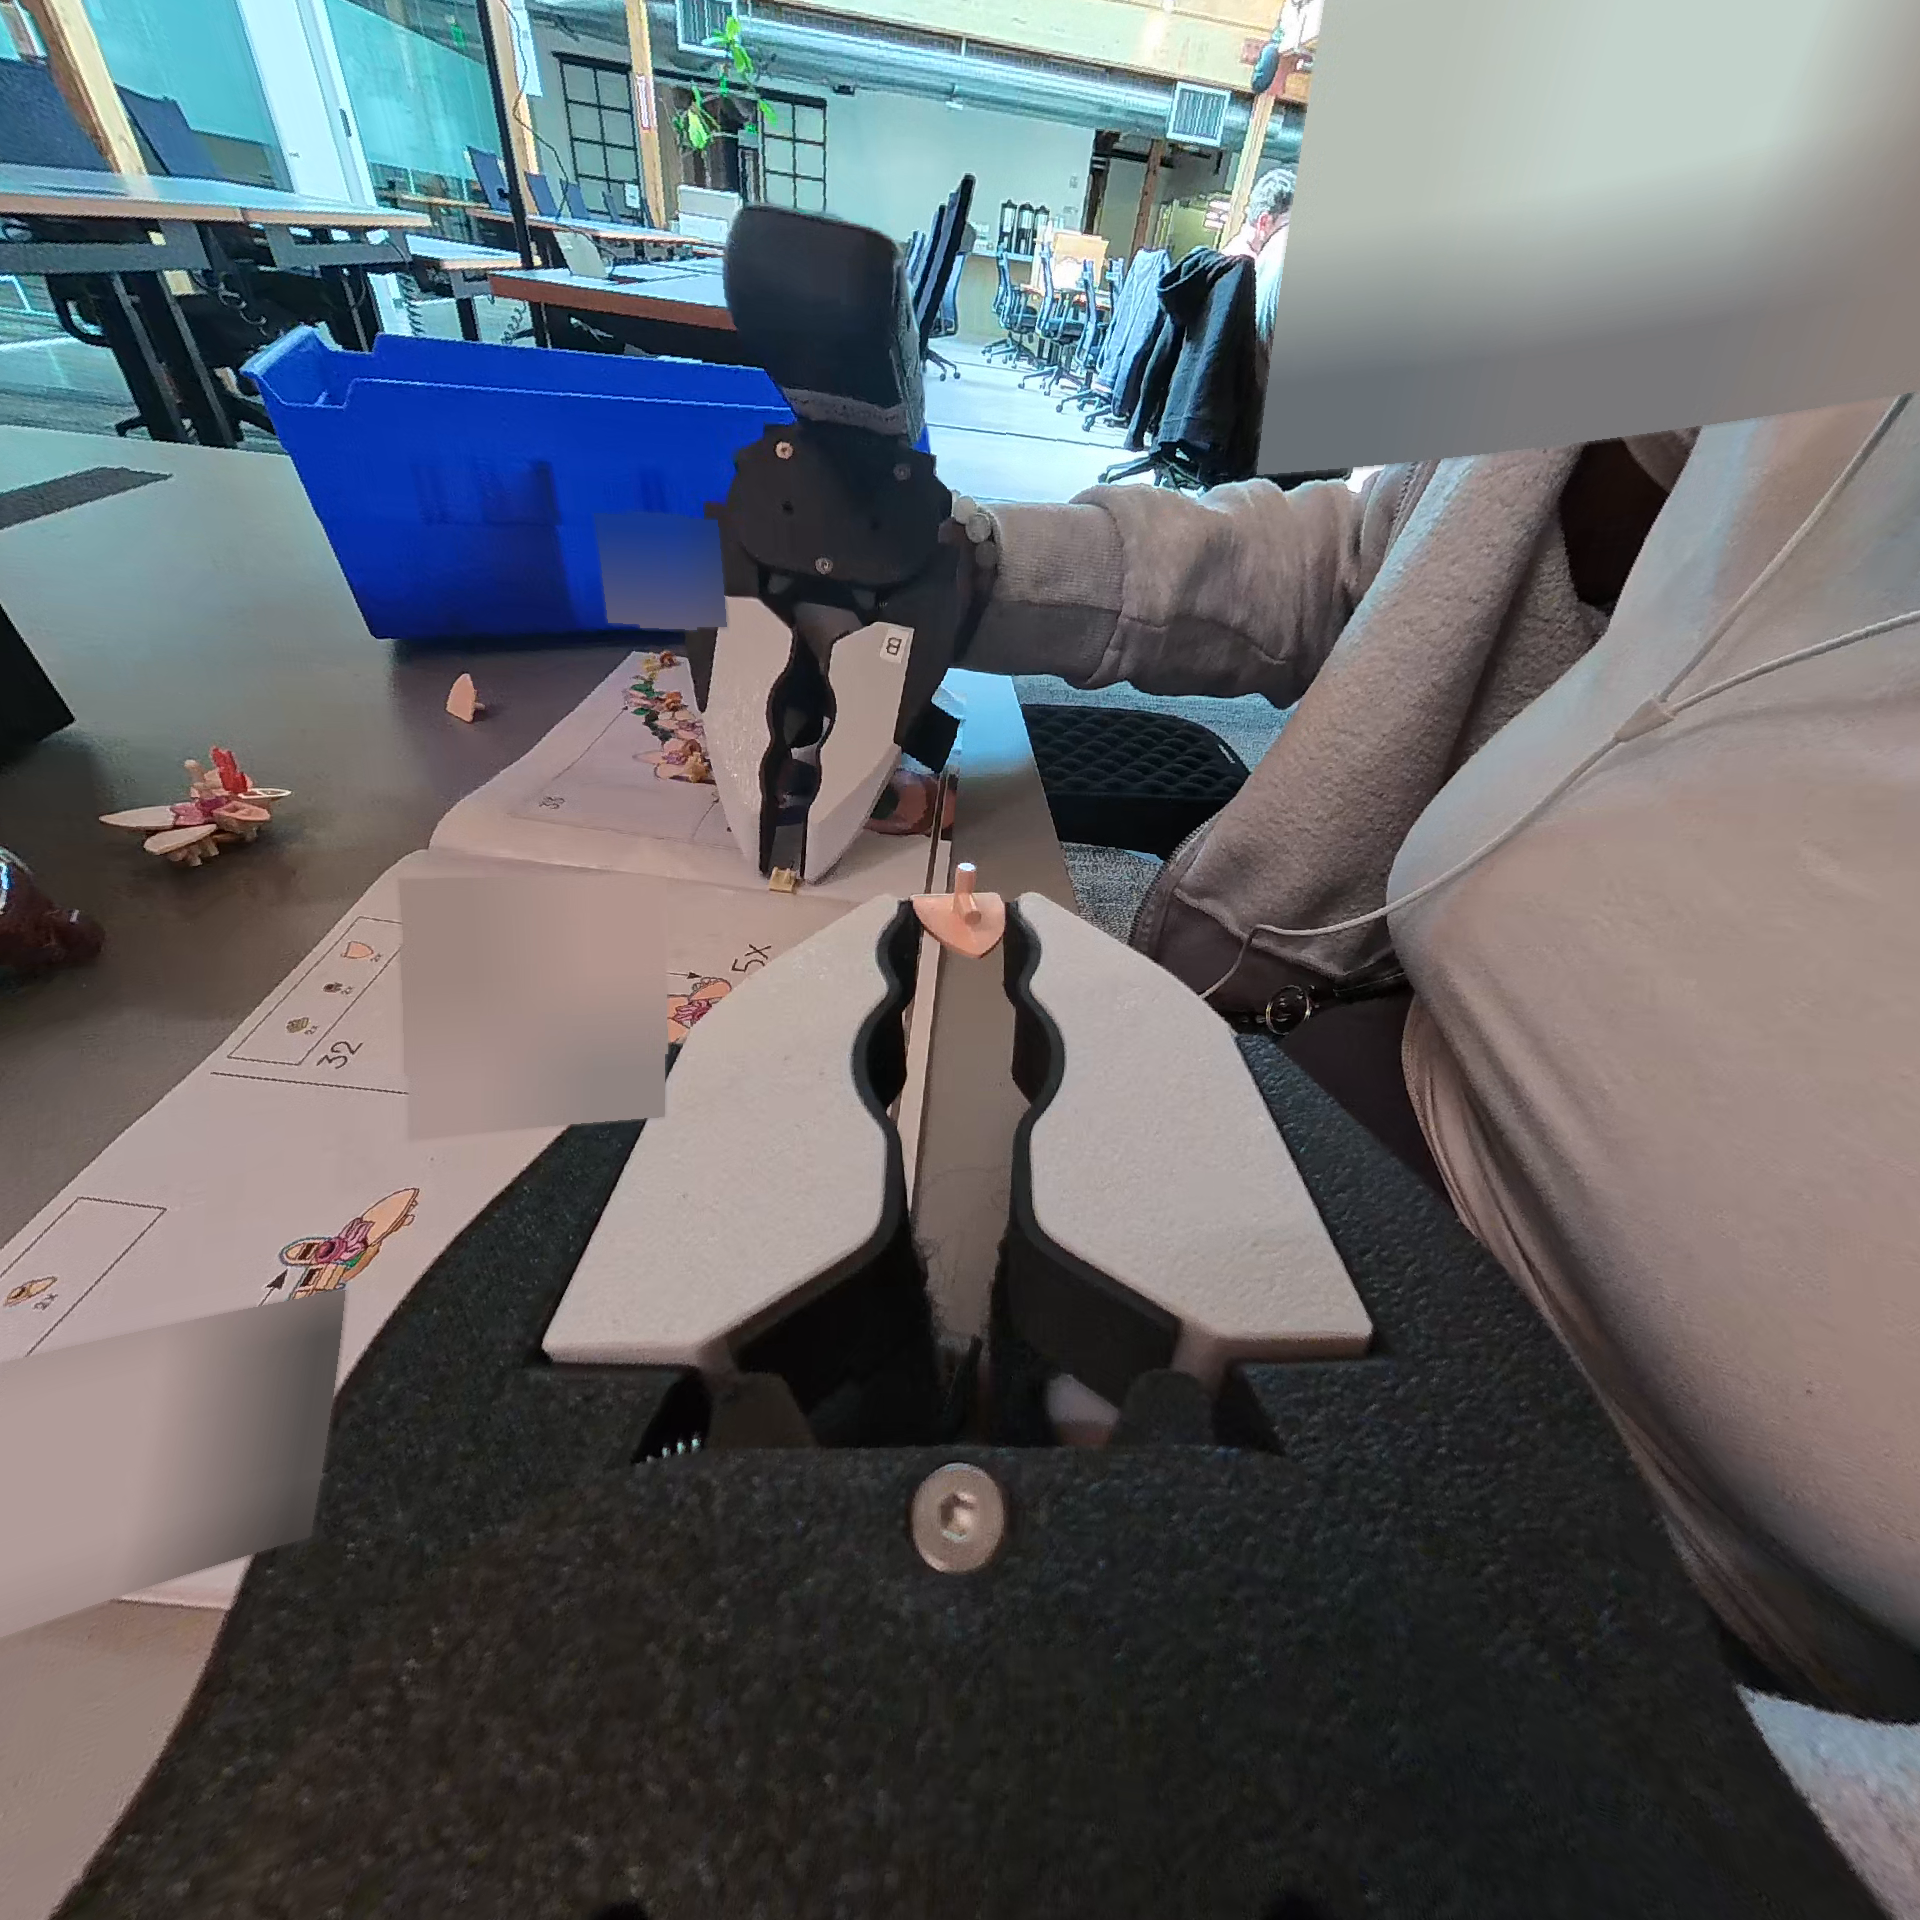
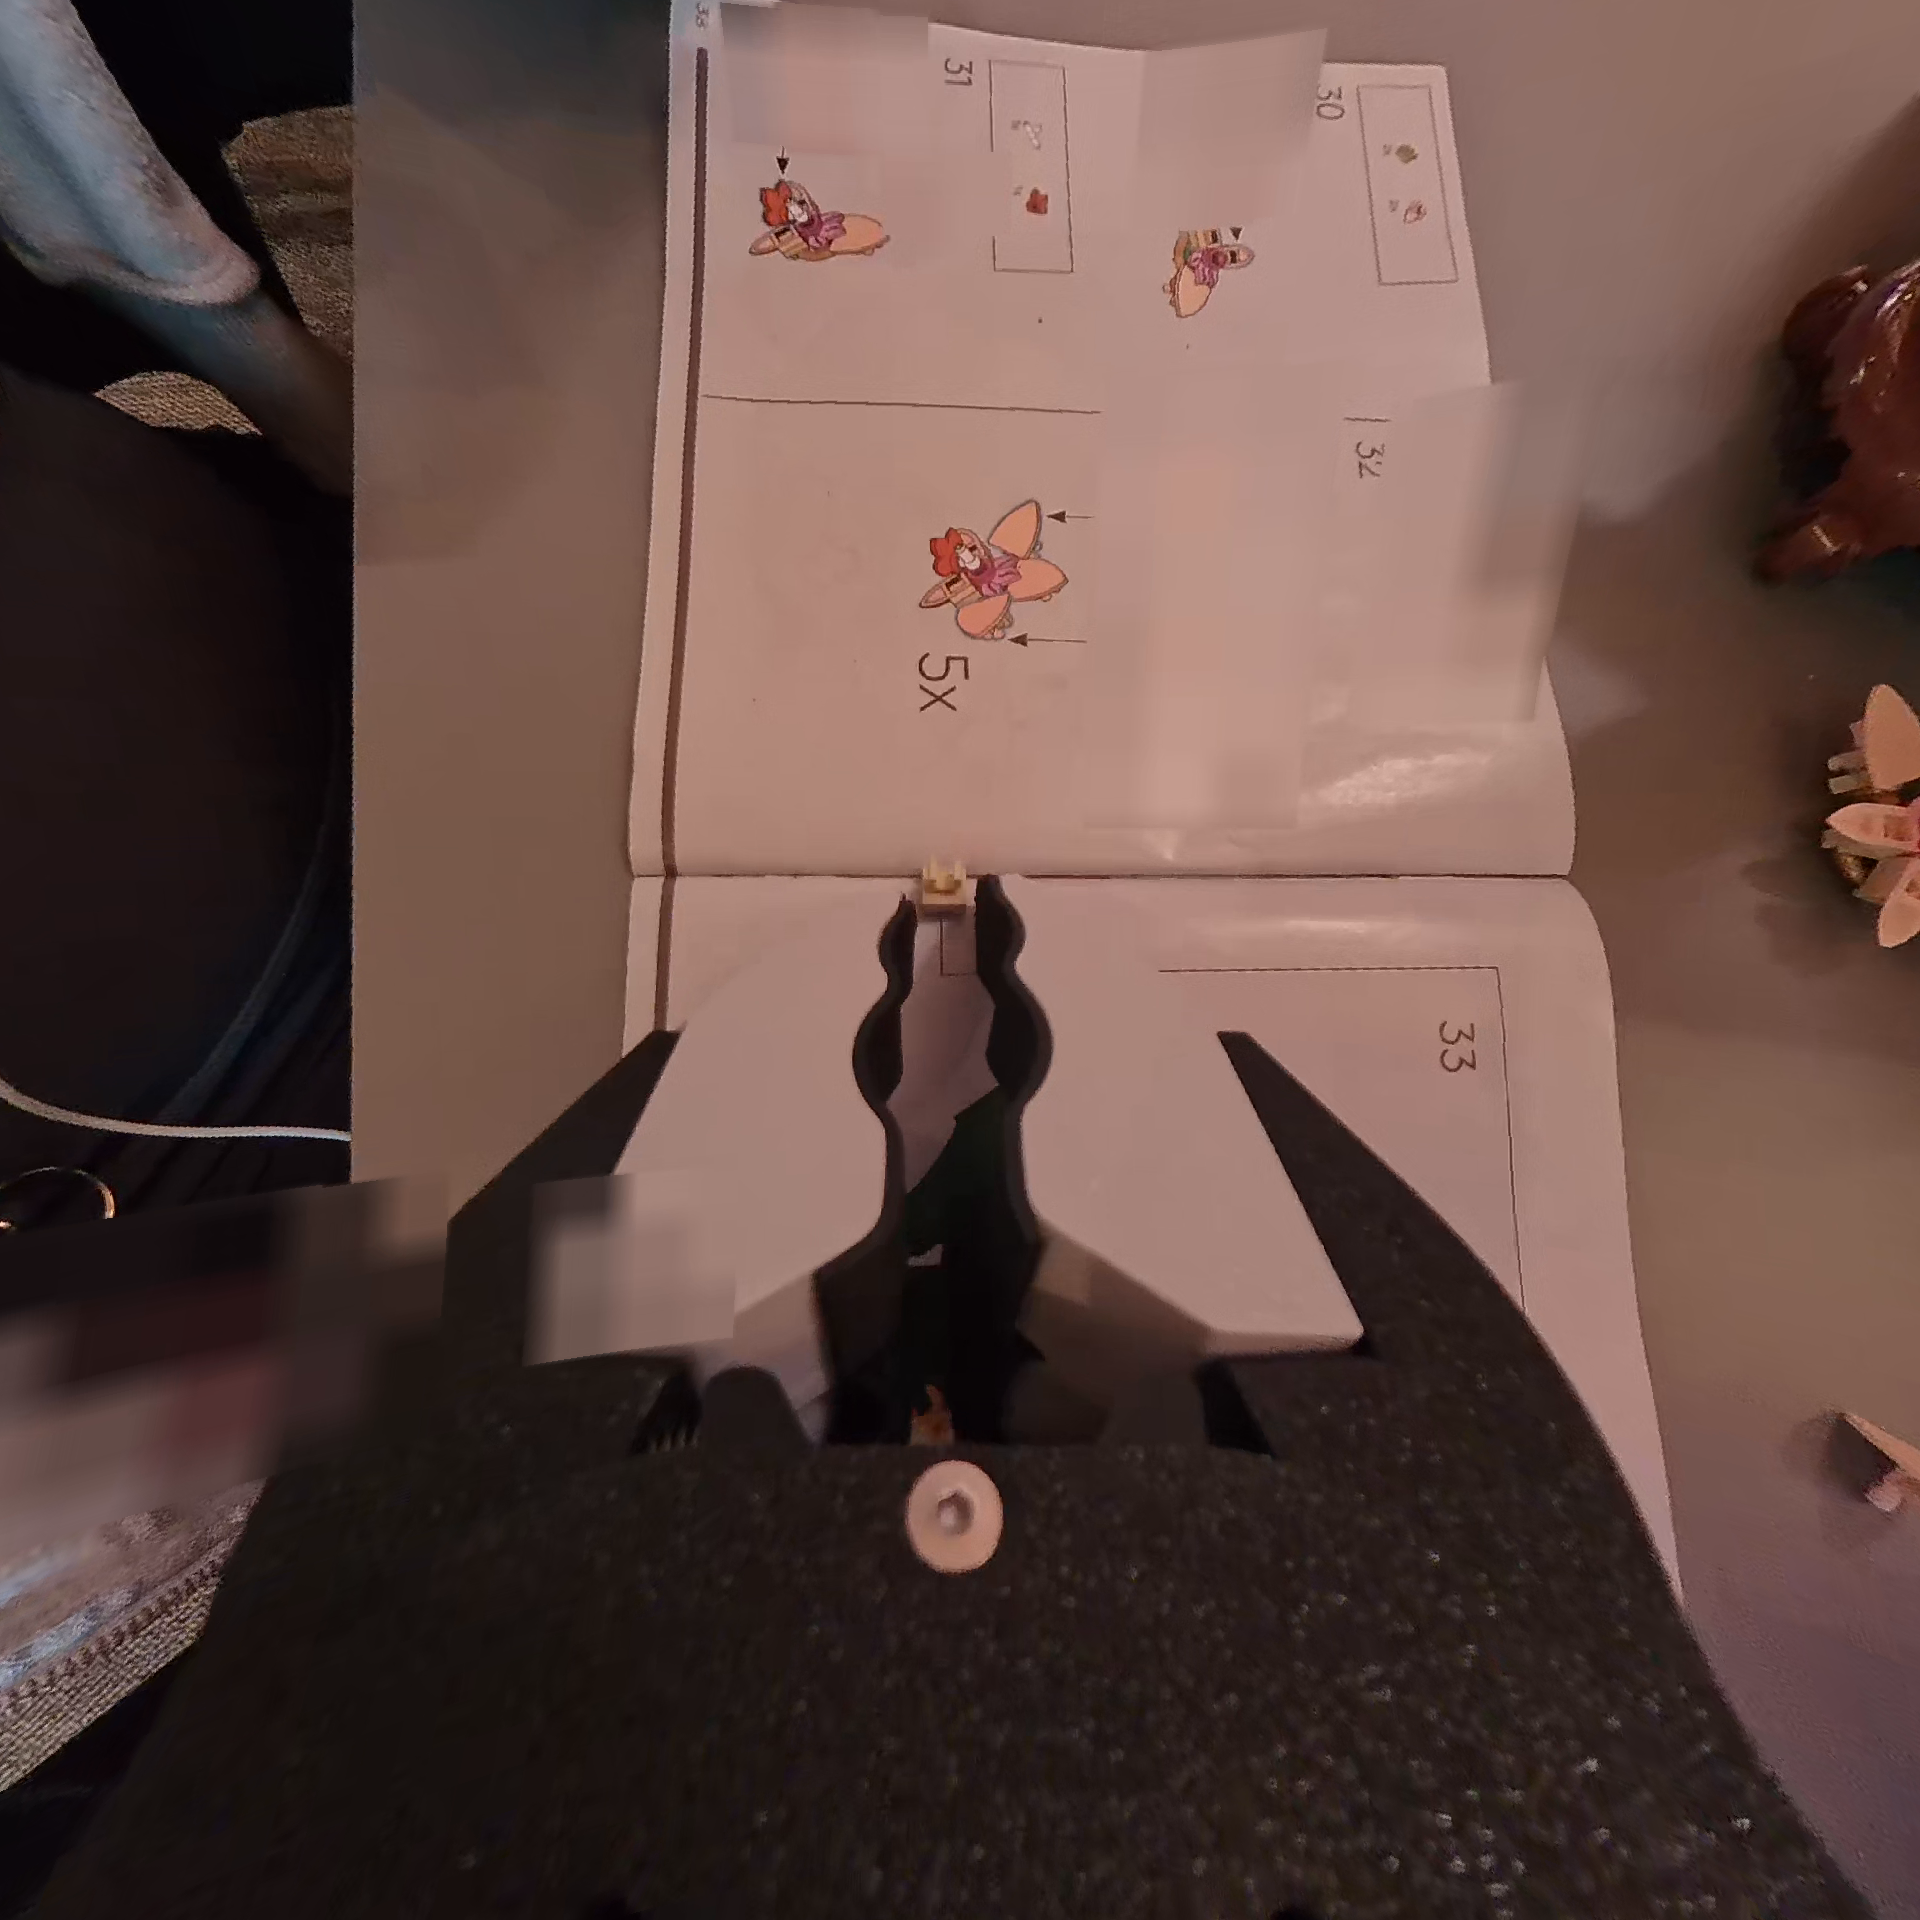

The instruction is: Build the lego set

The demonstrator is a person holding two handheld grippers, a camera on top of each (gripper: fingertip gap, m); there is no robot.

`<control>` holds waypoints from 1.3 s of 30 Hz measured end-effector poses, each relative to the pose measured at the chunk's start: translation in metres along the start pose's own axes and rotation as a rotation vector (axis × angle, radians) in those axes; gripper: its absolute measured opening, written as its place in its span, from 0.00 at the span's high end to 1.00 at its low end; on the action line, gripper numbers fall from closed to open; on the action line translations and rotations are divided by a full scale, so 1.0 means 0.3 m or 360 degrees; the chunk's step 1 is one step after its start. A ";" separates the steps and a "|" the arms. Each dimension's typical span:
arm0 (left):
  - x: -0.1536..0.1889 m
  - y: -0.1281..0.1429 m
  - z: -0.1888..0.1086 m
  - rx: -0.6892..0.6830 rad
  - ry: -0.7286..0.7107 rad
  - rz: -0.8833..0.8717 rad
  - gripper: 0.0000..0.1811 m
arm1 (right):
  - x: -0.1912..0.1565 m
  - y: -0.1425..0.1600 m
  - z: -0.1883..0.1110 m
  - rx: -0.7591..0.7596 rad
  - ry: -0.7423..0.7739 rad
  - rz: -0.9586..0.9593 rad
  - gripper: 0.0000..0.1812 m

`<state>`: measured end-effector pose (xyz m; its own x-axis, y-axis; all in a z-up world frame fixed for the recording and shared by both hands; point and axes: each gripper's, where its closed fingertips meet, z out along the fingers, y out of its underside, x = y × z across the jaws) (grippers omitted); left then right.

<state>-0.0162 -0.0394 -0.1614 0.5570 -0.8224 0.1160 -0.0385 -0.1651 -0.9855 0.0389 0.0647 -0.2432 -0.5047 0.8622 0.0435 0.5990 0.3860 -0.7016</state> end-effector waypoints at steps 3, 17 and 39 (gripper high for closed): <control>0.000 0.000 0.000 -0.0001 0.0000 0.0001 0.92 | -0.001 0.002 0.003 0.0003 -0.0010 0.0012 0.94; -0.006 0.000 0.004 -0.0004 -0.0033 0.0025 0.91 | -0.003 -0.038 -0.025 -0.0132 -0.0022 0.0014 0.97; -0.067 0.046 0.014 -0.0207 -0.0290 0.0045 0.92 | 0.240 -0.102 0.071 -0.0028 0.0240 0.0454 0.92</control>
<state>-0.0244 -0.0230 -0.1777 0.6947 -0.7174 0.0527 -0.1561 -0.2219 -0.9625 -0.0289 0.1079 -0.2337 -0.2179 0.9748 -0.0476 0.7144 0.1261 -0.6883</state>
